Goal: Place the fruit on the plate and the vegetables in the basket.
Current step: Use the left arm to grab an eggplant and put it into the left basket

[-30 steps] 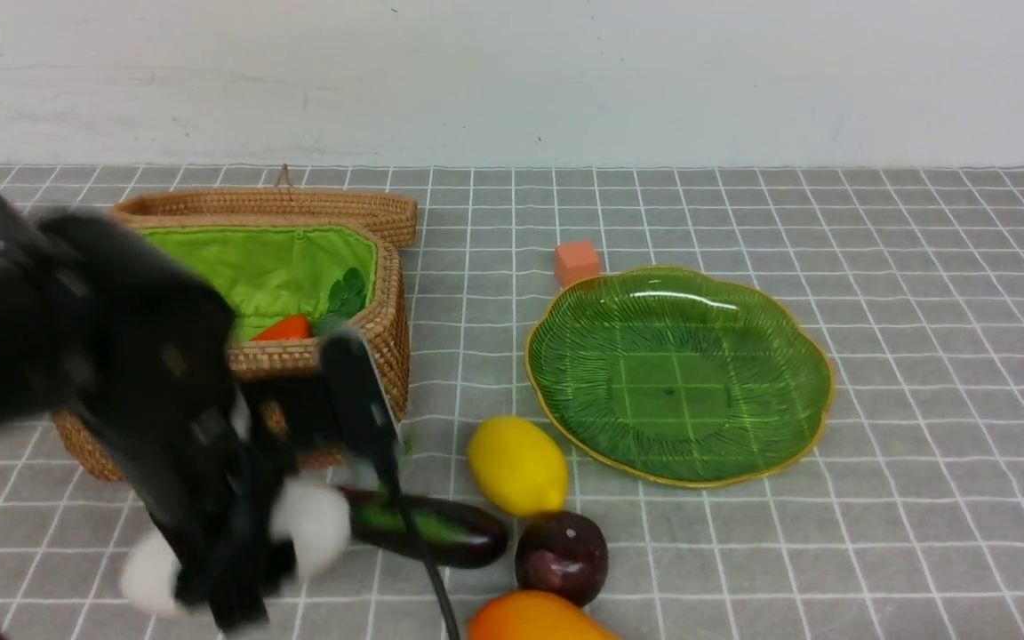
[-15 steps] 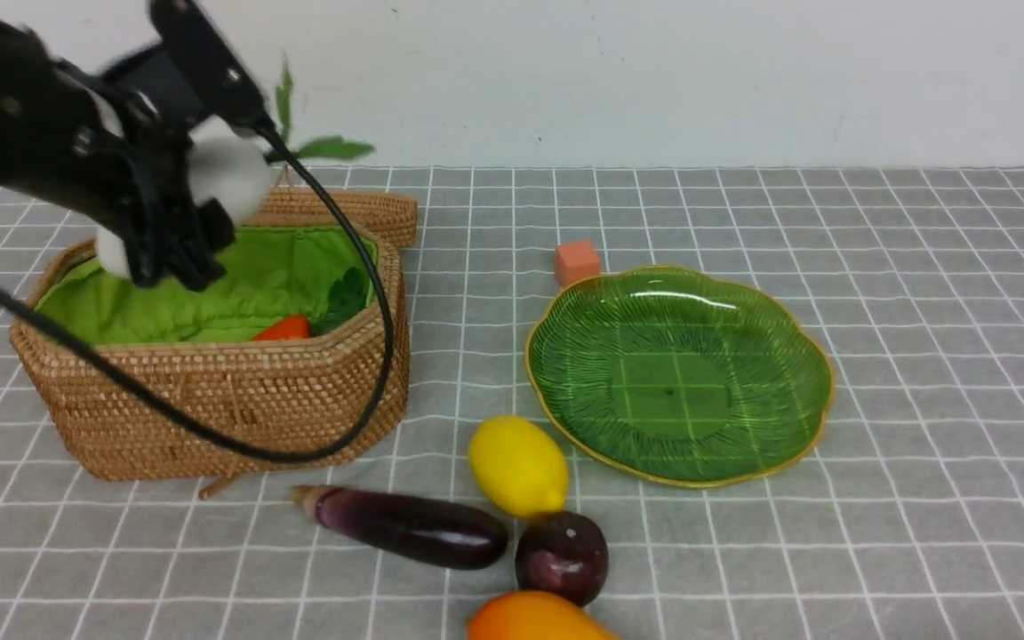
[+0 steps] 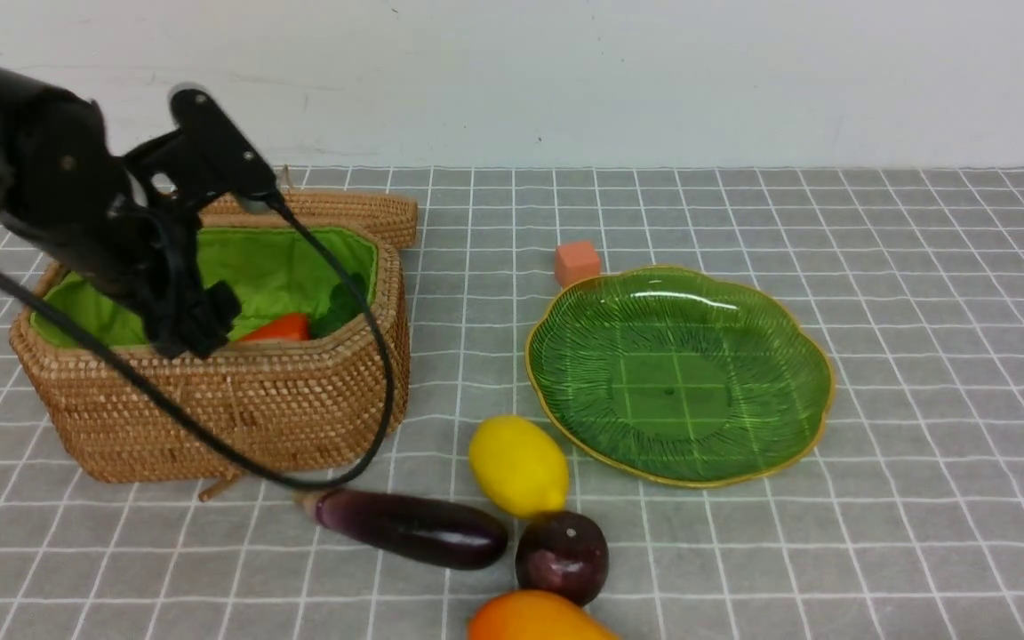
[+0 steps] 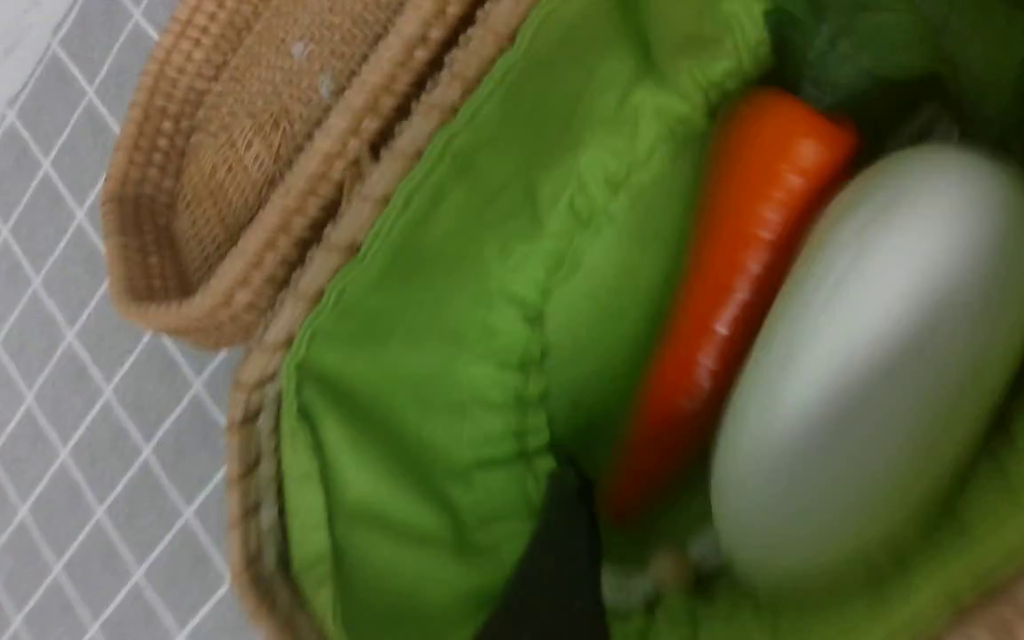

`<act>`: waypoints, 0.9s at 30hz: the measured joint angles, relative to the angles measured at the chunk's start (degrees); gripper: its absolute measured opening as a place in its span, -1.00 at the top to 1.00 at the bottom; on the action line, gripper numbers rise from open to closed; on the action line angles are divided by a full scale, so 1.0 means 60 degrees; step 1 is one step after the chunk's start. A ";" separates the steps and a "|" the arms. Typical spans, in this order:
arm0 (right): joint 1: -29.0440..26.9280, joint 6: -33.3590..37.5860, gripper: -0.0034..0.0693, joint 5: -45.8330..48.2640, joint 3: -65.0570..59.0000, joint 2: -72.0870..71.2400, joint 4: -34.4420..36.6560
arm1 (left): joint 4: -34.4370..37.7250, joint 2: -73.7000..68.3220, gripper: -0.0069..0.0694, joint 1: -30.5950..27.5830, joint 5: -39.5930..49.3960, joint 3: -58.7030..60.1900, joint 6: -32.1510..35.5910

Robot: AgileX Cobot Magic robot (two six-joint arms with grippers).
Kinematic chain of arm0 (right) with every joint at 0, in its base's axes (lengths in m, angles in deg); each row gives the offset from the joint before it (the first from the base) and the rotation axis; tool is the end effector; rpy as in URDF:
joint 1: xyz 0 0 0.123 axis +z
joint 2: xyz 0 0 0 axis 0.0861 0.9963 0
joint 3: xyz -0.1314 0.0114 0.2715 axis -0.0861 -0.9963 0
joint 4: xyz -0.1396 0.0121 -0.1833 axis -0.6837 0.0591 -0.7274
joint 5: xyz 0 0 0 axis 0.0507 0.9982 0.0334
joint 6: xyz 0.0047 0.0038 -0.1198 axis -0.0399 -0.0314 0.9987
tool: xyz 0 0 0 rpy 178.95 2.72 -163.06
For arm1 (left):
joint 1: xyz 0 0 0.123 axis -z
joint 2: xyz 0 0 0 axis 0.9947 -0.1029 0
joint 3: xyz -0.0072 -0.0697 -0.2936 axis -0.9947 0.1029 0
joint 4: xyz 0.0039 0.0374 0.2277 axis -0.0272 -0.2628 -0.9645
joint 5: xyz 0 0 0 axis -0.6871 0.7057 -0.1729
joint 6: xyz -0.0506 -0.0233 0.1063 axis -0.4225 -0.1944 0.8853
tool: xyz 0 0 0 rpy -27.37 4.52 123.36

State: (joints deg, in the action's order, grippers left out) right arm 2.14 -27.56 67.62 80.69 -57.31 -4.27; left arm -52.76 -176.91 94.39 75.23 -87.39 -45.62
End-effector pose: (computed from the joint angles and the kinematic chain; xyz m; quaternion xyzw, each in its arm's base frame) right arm 0.0411 -0.0075 0.1654 0.0412 0.8043 -0.0274 0.5922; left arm 0.3527 -0.0489 0.2906 0.3954 0.8564 0.1458 0.2984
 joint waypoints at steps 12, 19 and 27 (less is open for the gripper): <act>0.0000 0.0000 0.25 0.0000 0.0000 0.0000 0.0000 | 0.3466 0.1127 -0.47 0.2982 -0.0236 0.2553 0.6185; 0.0000 0.0000 0.25 0.0000 0.0000 0.0000 0.0000 | 0.3337 -0.0511 -0.46 0.3293 -0.1841 0.2718 0.6320; 0.0000 0.0000 0.25 0.0000 0.0000 0.0000 0.0000 | 0.3089 -0.1462 -0.23 0.3282 -0.2158 0.2718 0.5777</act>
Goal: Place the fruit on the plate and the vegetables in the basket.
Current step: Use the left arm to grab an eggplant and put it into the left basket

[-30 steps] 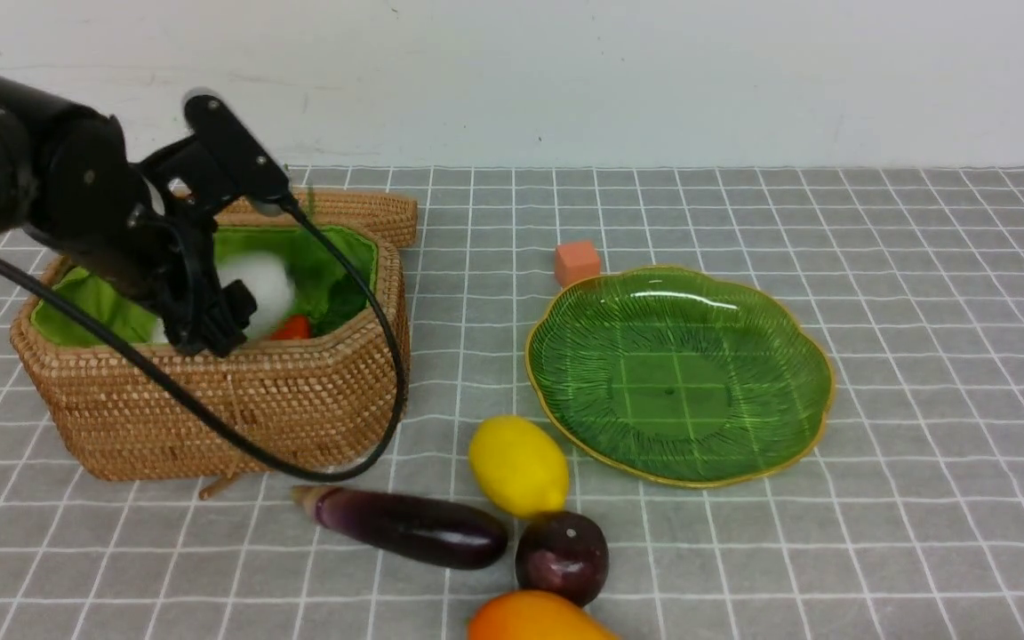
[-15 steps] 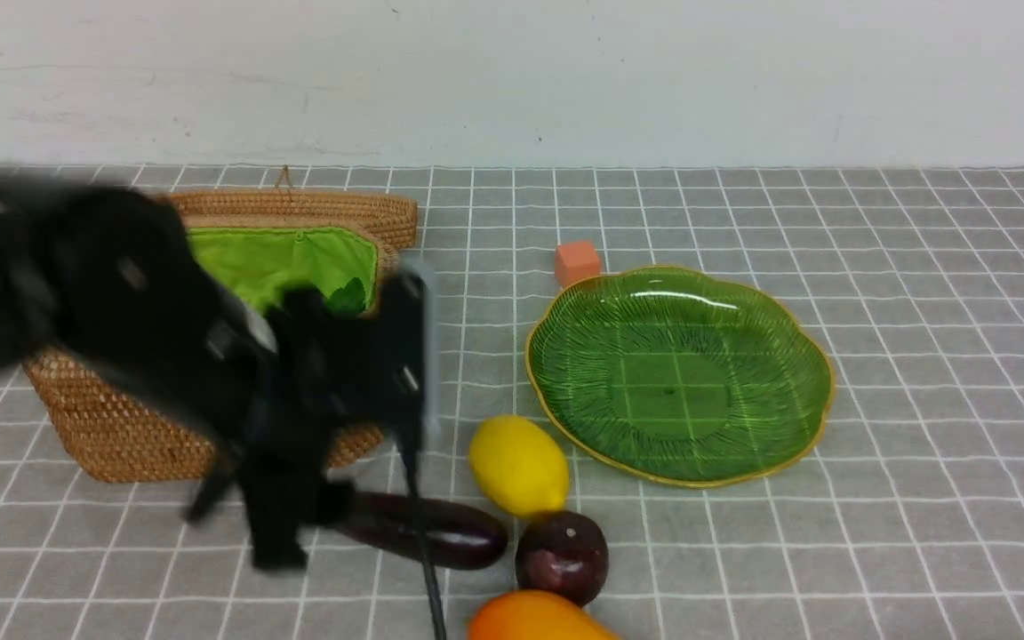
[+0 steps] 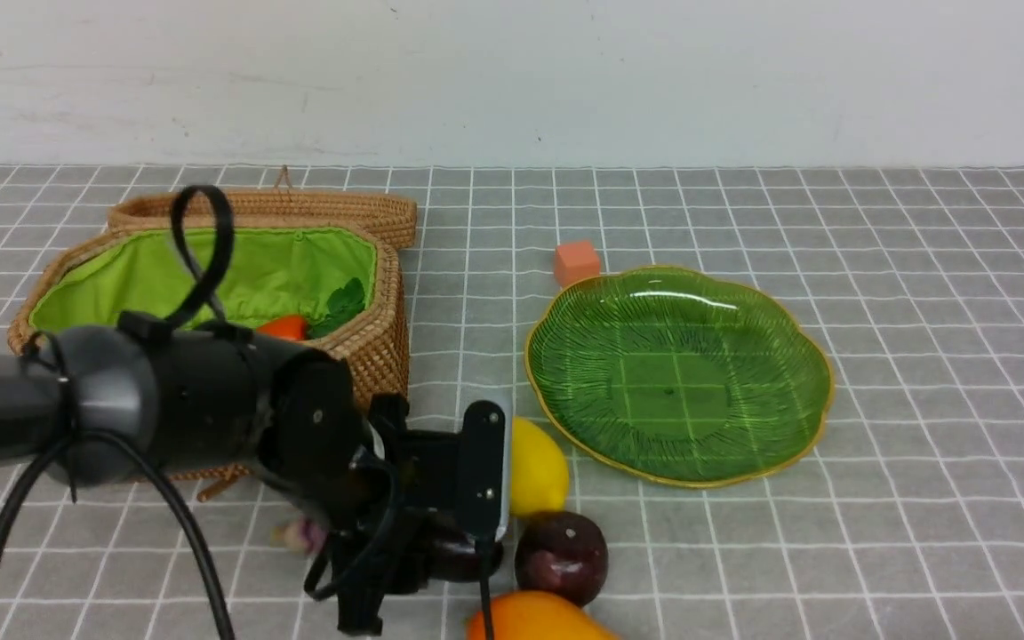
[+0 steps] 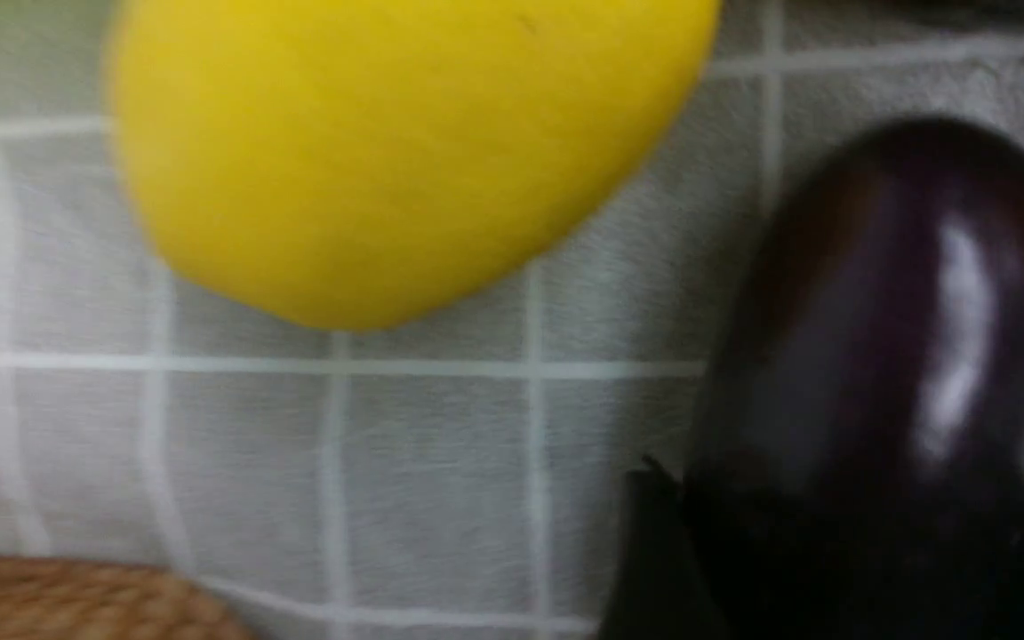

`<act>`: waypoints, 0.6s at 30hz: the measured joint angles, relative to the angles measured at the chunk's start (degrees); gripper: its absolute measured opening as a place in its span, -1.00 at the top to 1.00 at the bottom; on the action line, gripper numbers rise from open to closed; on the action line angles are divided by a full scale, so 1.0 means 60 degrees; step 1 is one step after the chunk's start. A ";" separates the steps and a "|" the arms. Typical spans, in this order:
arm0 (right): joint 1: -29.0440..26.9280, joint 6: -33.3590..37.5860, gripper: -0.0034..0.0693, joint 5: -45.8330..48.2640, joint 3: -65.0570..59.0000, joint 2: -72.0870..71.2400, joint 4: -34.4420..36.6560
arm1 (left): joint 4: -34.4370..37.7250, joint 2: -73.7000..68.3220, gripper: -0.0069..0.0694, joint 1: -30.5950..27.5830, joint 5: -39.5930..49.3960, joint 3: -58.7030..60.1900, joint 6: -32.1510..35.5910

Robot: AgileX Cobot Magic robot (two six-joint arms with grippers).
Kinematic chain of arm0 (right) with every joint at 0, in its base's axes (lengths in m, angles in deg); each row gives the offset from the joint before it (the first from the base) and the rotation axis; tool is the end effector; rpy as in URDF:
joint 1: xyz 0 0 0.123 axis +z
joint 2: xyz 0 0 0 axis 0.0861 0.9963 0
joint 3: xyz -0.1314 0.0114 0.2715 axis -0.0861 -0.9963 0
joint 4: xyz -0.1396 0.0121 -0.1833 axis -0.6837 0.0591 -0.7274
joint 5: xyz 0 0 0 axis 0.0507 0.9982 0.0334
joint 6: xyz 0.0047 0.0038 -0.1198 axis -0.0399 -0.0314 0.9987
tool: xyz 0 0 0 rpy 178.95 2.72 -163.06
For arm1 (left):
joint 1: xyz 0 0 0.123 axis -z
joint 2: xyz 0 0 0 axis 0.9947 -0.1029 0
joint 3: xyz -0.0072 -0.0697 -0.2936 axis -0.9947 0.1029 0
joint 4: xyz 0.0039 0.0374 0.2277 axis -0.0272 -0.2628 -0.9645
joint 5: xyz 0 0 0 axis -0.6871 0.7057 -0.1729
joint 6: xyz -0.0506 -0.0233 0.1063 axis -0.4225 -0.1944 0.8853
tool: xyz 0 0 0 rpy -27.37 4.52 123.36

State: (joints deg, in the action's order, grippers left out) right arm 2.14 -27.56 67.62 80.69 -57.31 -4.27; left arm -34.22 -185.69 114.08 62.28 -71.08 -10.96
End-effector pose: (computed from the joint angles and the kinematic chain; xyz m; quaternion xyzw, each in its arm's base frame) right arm 0.0411 -0.0075 0.1654 0.0412 0.8043 -0.0274 0.5922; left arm 0.2932 -0.1760 0.1711 0.6984 0.6801 0.0364 0.2200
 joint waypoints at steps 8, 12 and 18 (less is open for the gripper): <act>0.0000 0.0000 0.25 0.0000 0.0000 0.0000 0.0000 | -0.0525 0.0849 -0.20 -0.0292 0.1147 0.0000 -0.1188; 0.0000 0.0000 0.25 0.0000 0.0000 0.0000 0.0000 | -0.0856 0.2013 -0.20 -0.0561 0.2376 0.0000 -0.2120; 0.0000 0.0000 0.25 0.0000 0.0000 0.0000 0.0000 | -0.0994 0.4020 -0.20 -0.0986 0.3638 0.0031 -0.2525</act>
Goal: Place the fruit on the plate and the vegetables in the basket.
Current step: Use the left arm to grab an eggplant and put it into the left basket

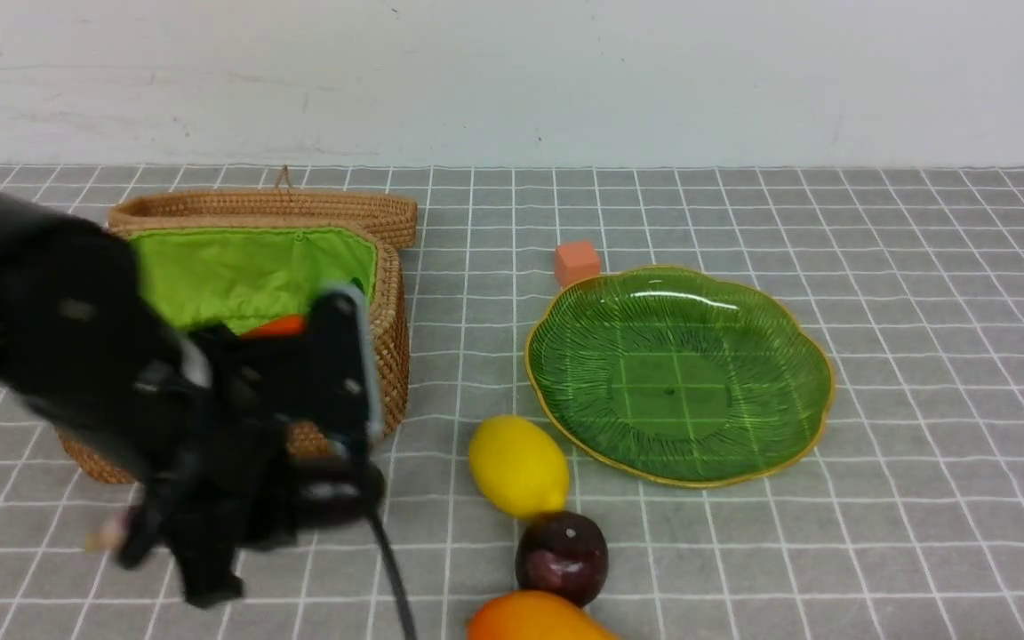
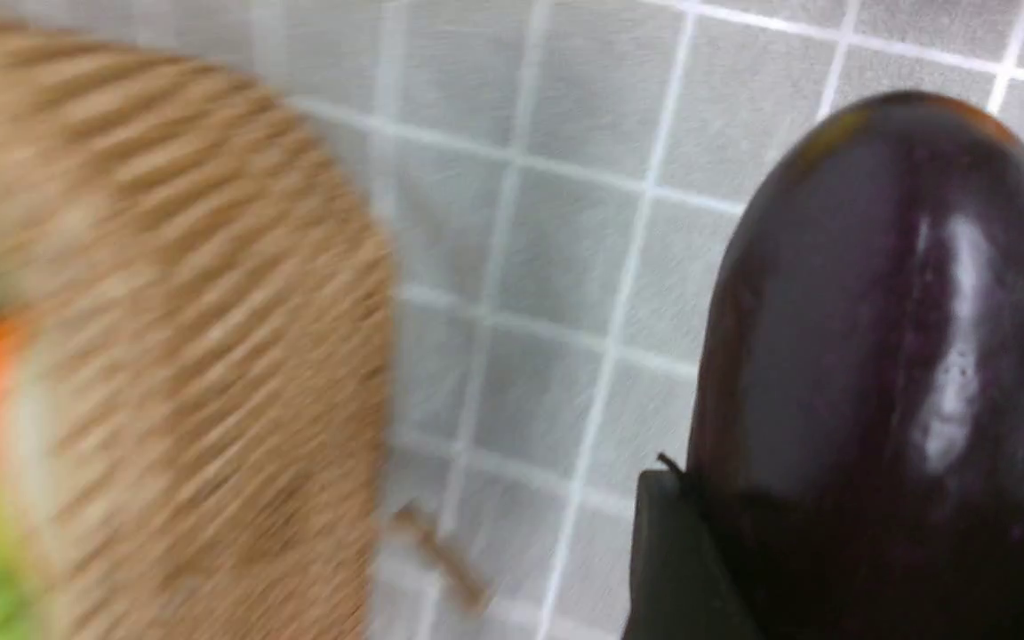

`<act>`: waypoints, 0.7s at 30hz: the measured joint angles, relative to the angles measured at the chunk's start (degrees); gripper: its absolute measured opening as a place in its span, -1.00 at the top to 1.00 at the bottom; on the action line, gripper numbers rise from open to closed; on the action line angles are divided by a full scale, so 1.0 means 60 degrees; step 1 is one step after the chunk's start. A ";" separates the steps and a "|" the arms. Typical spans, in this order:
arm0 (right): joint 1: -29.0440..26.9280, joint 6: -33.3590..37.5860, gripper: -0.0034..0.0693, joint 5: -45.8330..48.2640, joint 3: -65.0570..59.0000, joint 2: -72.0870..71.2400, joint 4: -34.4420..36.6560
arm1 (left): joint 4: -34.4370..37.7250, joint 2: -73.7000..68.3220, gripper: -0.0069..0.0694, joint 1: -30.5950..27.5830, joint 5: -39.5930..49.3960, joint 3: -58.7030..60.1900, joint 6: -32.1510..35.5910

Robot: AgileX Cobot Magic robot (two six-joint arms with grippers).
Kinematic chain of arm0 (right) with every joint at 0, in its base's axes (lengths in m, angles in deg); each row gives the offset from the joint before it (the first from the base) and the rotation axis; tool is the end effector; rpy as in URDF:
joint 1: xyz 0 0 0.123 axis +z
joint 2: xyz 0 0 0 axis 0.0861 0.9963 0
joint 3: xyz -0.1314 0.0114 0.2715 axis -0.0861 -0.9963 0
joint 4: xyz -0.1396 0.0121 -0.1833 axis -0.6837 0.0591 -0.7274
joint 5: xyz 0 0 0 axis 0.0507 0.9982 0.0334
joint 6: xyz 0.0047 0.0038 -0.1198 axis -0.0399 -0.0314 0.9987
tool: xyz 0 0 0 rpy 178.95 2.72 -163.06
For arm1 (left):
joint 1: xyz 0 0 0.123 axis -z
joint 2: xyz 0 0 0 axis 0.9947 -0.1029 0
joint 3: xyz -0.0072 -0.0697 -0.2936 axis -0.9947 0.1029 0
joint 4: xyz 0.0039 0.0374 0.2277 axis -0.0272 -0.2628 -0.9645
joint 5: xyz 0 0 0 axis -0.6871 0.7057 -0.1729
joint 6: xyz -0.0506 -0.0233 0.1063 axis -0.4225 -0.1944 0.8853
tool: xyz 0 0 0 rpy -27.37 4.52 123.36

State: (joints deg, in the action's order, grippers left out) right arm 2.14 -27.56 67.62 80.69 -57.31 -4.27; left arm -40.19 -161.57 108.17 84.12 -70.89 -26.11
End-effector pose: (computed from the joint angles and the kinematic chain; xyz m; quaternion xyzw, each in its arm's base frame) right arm 0.0411 -0.0075 0.1654 0.0412 0.8043 -0.0274 0.5922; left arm 0.2336 -0.1056 0.2770 0.5948 0.7677 0.0521 0.2326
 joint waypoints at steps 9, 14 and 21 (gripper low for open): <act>0.0000 0.0000 0.25 0.0000 0.0000 0.0000 0.0000 | -0.0632 0.1763 -0.20 -0.2121 -0.2956 0.0020 -0.0084; 0.0000 0.0000 0.25 0.0000 0.0000 0.0000 0.0000 | -0.0620 0.0955 -0.20 -0.2372 -0.5479 0.0029 -0.0084; 0.0000 0.0000 0.25 0.0000 0.0000 0.0000 0.0000 | -0.0604 -0.1228 -0.20 -0.2372 -0.7335 0.0029 -0.0105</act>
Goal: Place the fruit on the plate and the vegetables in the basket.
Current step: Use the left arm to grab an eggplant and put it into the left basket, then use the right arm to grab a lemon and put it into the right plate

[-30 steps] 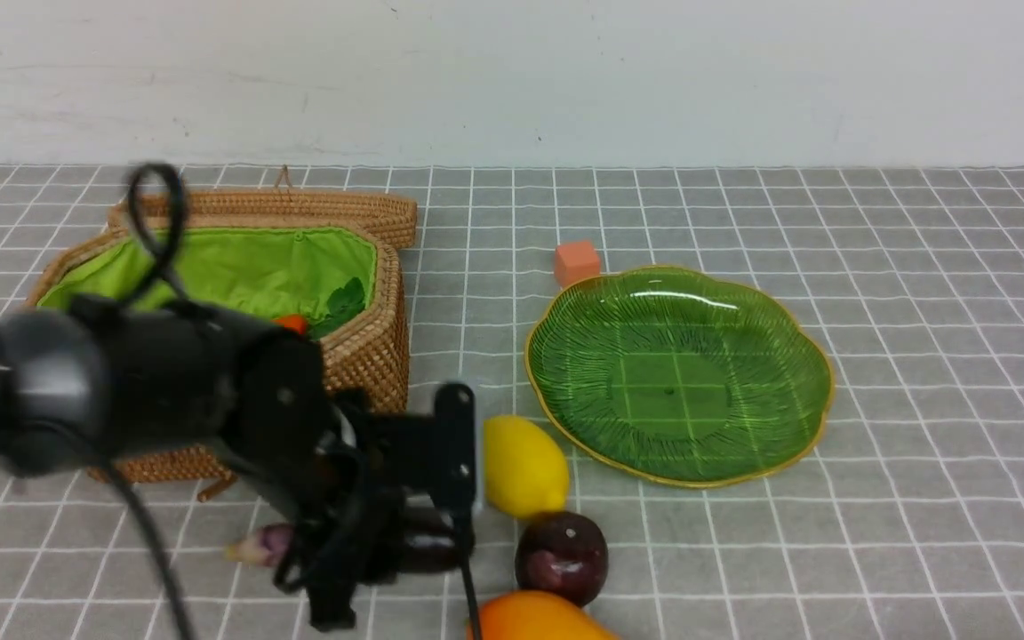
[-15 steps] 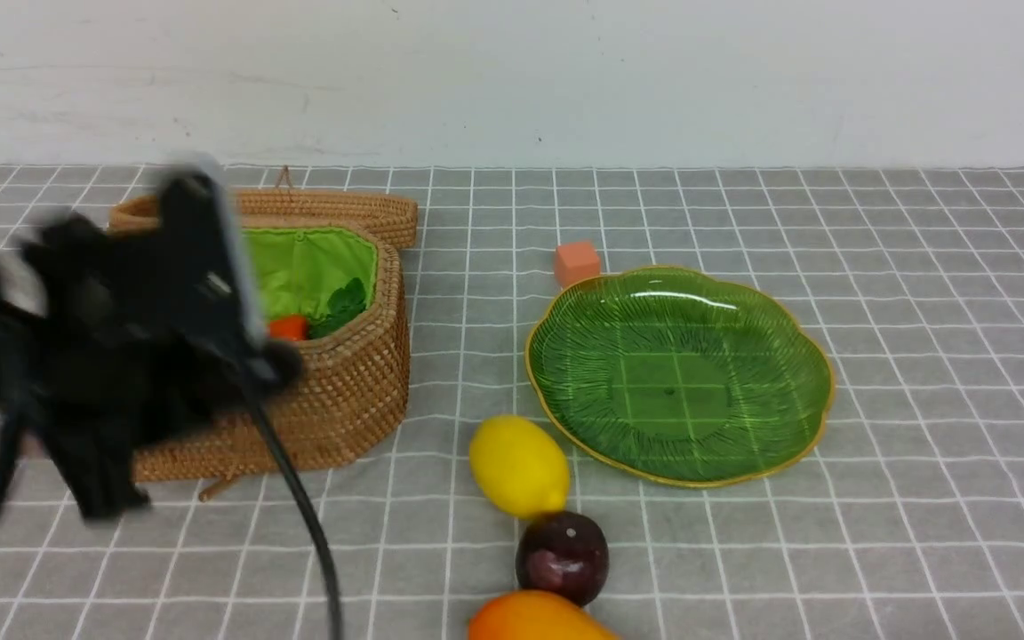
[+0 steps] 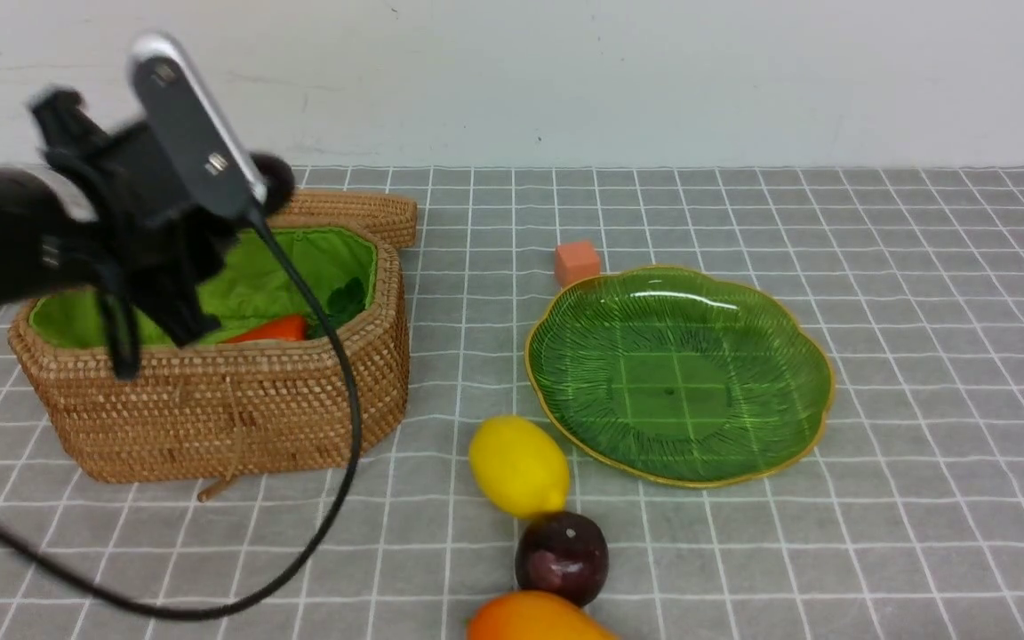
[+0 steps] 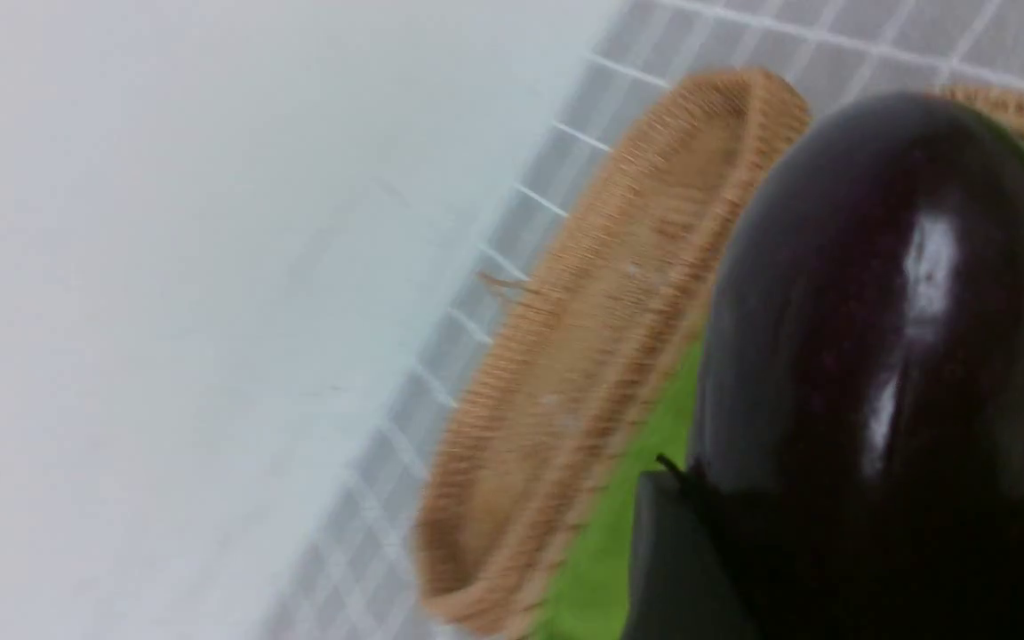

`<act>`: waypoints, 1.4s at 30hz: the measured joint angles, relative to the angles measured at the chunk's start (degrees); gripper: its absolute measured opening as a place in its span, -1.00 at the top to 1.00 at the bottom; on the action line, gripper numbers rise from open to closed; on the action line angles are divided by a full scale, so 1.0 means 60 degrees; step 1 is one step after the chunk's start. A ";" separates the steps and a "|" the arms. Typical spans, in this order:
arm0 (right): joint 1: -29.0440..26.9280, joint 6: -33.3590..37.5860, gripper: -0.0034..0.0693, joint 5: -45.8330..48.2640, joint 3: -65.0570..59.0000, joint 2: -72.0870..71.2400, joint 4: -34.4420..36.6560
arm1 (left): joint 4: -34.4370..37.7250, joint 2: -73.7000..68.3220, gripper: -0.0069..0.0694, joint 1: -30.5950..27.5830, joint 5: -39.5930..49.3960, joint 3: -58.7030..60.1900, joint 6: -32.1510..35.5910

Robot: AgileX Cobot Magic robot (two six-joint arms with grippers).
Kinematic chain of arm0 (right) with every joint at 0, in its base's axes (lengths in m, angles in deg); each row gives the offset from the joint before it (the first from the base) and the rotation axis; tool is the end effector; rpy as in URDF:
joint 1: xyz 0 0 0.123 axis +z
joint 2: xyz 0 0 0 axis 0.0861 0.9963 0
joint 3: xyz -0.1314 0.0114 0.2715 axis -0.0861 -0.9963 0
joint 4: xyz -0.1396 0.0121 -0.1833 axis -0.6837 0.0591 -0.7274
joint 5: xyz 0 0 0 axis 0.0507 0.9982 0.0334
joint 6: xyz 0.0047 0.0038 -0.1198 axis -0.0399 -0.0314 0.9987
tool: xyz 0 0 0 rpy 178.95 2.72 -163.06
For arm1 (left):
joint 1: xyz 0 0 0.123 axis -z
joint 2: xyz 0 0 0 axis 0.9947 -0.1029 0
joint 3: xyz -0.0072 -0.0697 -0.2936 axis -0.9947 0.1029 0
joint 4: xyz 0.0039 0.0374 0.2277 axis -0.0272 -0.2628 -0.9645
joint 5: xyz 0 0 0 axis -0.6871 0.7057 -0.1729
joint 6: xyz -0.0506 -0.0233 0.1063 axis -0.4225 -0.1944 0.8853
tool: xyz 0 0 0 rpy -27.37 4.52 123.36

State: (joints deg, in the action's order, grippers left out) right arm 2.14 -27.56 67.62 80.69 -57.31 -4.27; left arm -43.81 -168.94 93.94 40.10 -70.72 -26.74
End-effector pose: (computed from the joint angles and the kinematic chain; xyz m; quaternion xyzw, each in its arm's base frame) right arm 0.0411 -0.0075 0.1654 0.0412 0.8043 -0.0274 0.5922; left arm 0.3353 -0.0580 0.3022 0.4485 0.7194 0.2007 0.4909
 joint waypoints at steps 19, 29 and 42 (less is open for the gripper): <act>0.0000 0.0000 0.25 0.0000 0.0000 0.0000 0.0000 | 0.0141 -0.1096 -0.83 0.0000 -0.1119 0.0009 -0.1532; 0.0000 0.0000 0.25 0.0000 0.0000 0.0000 0.0000 | 0.0252 0.0918 -0.72 0.0632 0.2052 0.0009 -0.2010; 0.0000 0.0000 0.25 0.0000 0.0000 0.0000 0.0000 | 0.0695 0.6908 0.85 0.0988 0.8621 0.0382 -0.9531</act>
State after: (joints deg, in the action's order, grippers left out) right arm 2.14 -27.56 67.62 80.69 -57.31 -4.27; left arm -39.64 -127.49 99.87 91.83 -68.42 -83.93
